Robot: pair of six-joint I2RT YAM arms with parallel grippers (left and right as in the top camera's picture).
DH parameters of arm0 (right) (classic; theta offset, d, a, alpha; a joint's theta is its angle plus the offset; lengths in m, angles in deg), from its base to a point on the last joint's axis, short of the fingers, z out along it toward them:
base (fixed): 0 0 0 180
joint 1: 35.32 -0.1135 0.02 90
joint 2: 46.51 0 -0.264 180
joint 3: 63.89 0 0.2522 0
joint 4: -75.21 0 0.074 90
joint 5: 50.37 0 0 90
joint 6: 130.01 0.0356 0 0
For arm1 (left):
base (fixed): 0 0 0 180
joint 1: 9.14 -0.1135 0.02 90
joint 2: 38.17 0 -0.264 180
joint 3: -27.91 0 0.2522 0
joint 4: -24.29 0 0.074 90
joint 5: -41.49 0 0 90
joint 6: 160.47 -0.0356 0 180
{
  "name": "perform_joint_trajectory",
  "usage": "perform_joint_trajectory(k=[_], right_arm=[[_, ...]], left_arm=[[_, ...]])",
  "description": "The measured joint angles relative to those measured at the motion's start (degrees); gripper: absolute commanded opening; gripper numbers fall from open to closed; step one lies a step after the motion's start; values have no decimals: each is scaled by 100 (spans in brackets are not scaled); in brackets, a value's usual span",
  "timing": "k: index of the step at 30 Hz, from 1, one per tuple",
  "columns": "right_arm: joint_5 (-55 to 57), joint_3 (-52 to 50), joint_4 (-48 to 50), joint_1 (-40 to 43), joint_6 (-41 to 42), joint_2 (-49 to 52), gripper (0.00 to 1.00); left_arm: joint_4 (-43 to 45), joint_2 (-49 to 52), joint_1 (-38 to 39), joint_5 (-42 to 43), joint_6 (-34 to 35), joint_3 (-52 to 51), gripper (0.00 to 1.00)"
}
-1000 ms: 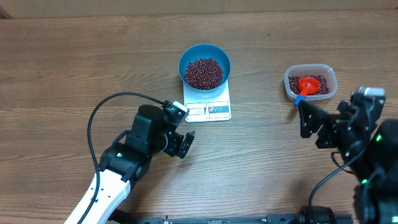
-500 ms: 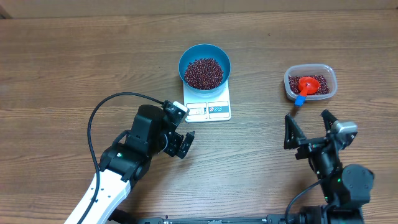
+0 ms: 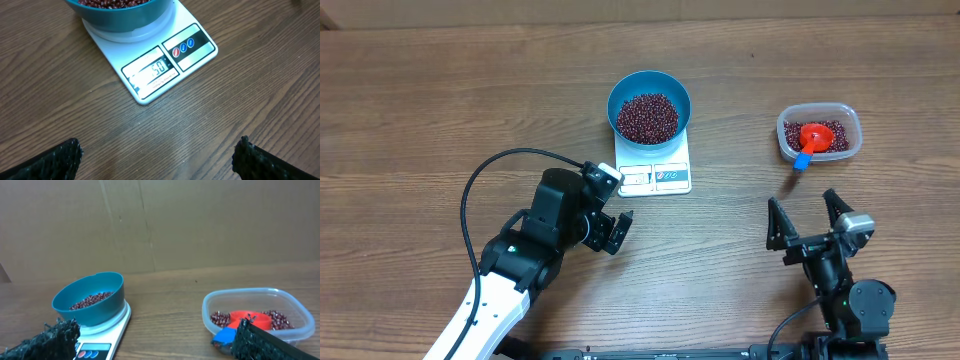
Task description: Scoop item into bowl and weigh 150g on scale
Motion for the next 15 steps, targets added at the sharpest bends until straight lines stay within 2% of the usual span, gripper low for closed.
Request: perform_joint_trajectory(k=[5,15], right_arm=[[42,-227,-214,-2,4,-323,100],[63,-227,-208,-4,7,-348,100]], left_arm=[[0,0,0,0,0,0,100],[0,0,0,0,0,0,100]])
